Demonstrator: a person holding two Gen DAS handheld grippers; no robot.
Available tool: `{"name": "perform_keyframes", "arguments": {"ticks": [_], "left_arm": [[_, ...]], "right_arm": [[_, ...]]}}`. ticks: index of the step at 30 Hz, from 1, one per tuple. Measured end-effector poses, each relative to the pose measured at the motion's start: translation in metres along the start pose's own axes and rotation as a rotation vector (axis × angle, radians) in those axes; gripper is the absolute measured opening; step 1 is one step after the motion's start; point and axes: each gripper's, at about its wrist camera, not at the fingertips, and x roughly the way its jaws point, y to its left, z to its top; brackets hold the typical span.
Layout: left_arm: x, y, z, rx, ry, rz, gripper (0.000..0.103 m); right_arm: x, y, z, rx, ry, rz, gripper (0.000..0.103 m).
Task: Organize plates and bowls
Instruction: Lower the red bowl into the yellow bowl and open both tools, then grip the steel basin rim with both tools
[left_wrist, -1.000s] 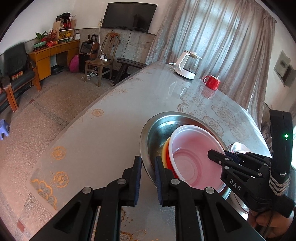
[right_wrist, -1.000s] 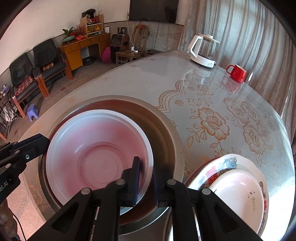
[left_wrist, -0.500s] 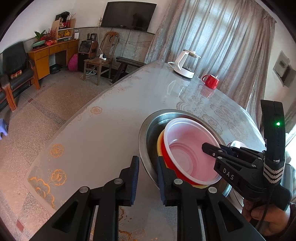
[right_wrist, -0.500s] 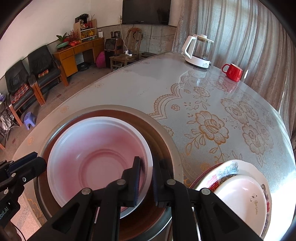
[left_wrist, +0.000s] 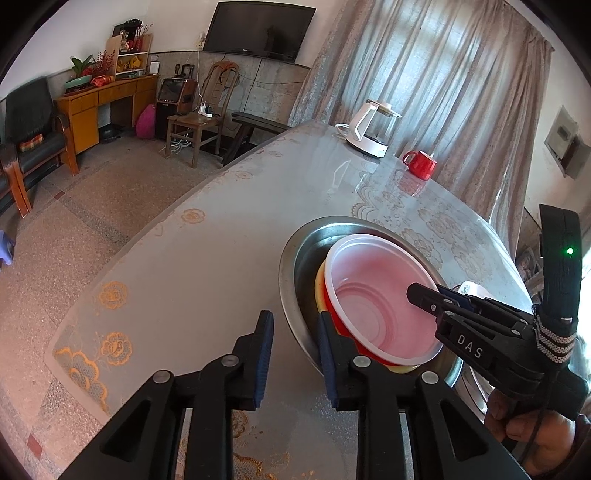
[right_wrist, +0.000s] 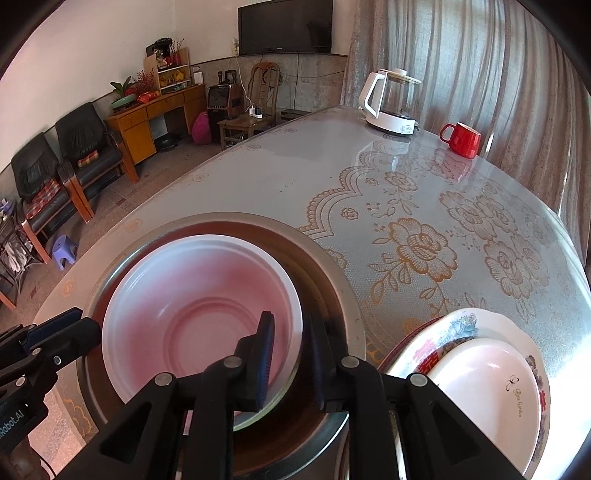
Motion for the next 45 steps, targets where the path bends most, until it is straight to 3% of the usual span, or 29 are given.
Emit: {"name": "perform_keyframes", "arguments": {"ticks": [8,18,25,27,29,31,35,42,45], "left_arm": [[-0.004,0.004,0.000,-0.011,-0.012,-0.001,0.025],[-0.005,0.004,0.001,-0.001,-0.007,0.005,0.025],[-0.009,0.010,0.003,-0.001,-0.038,-0.017,0.025],[-0.010,0.013,0.004,-0.007,-0.045,-0.041,0.030],[-0.010,0.015,0.004,-0.006,-0.052,-0.032,0.042],[-0.009,0.019,0.004,-0.012,-0.052,-0.022,0.042],[-0.005,0.025,0.003,-0.028,-0.048,-0.010,0.042],[0.001,0.021,0.004,-0.017,-0.015,-0.082,0.040],[0.008,0.019,0.004,-0.022,0.006,-0.102,0.032]], "right_arm": [[-0.023,-0.026,0.000,0.148,-0.065,0.111,0.022],[-0.030,-0.045,-0.008,0.175,-0.082,0.054,0.022],[-0.020,-0.042,-0.012,0.142,-0.045,0.083,0.022],[-0.016,-0.038,-0.013,0.119,-0.024,0.072,0.022],[-0.011,-0.036,-0.015,0.109,-0.006,0.068,0.021],[-0.007,-0.035,-0.017,0.106,0.004,0.075,0.020],[-0.007,-0.036,-0.018,0.112,0.001,0.081,0.020],[-0.007,-0.037,-0.017,0.119,-0.007,0.090,0.020],[-0.007,-0.037,-0.017,0.118,-0.011,0.091,0.020]]}}
